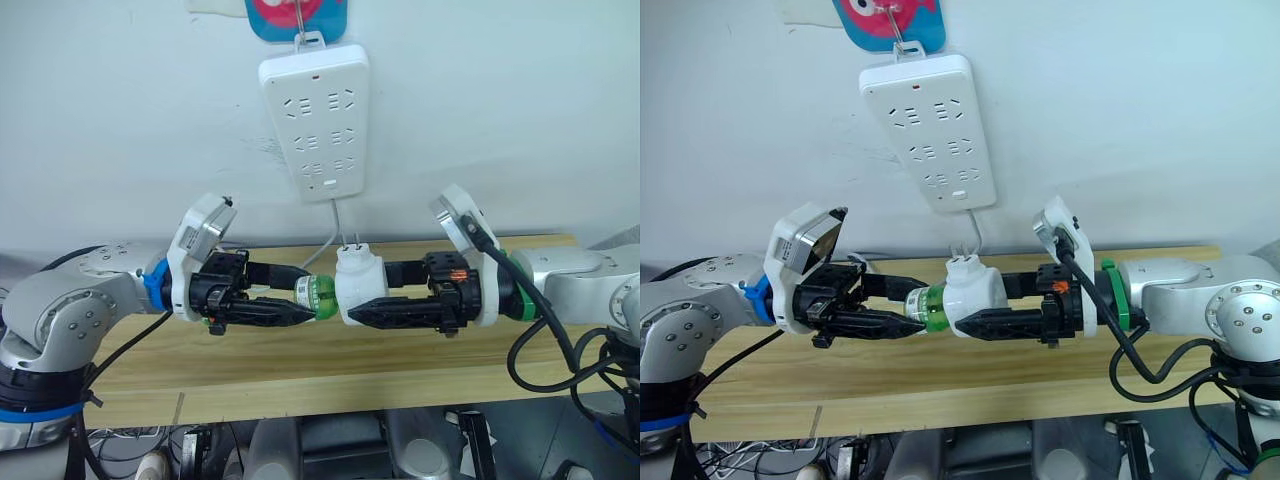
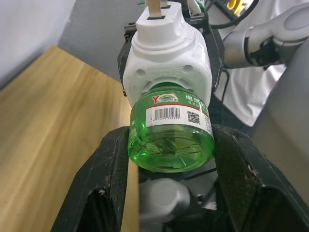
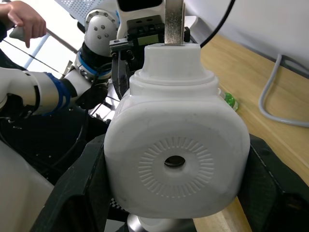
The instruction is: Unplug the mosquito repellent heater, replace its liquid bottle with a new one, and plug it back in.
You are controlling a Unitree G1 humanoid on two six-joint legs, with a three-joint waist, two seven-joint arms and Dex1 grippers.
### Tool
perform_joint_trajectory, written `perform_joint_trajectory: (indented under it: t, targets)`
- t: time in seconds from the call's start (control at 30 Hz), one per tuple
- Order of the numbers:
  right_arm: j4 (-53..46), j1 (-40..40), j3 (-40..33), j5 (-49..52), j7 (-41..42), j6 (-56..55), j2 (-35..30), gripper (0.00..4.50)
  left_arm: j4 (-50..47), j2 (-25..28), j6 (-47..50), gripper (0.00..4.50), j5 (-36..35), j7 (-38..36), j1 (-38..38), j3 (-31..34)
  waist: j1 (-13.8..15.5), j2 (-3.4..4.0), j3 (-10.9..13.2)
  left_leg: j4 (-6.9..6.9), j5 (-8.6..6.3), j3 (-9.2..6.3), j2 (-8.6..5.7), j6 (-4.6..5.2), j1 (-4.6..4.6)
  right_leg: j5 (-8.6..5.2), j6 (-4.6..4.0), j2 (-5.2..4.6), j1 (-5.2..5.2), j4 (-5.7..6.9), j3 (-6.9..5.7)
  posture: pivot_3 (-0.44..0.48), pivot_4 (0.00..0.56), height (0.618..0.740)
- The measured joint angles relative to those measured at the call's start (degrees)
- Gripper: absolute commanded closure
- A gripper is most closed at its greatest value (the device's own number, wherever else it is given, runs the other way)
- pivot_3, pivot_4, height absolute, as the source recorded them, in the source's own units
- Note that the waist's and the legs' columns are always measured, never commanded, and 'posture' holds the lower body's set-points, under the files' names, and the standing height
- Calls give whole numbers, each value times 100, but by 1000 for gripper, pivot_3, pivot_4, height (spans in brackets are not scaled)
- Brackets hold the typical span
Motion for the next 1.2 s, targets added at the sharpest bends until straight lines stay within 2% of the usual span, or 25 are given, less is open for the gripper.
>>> perform_joint_trajectory:
  t: [0.37, 0.6, 0.83, 1.2]
  targets:
    - [-23, 1, 0, -148, 205, 8, 0, 1448, 93, 109, 748, 2253, -591, 334, -124, 63, 1, 0, 0, 0, 0, 2, 0, 0, 1, 0, 0, 0, 0, 0, 1, -186, 377, 740]
    - [-28, 8, -6, -552, 340, 35, -39, 1448, 165, 406, 839, 2253, -494, 192, -122, 63, 1, 0, 0, -1, 0, 3, -1, 0, 3, 0, 0, 0, -1, -1, 2, -186, 370, 740]
    - [31, -30, -77, -768, 517, 24, -4, 1448, 237, 383, 838, 2253, -478, 194, -255, 67, -1, 0, 0, -2, 0, 4, 0, -1, 3, 0, 0, 0, -1, -1, 2, -191, 363, 740]
    - [418, 181, -596, -488, 1181, 150, -373, 1448, -74, 227, -5, 2253, -269, -183, 629, 473, 6, 0, 0, -2, 0, 9, 2, -1, 4, 0, 0, -1, 0, -4, 4, -190, 361, 740]
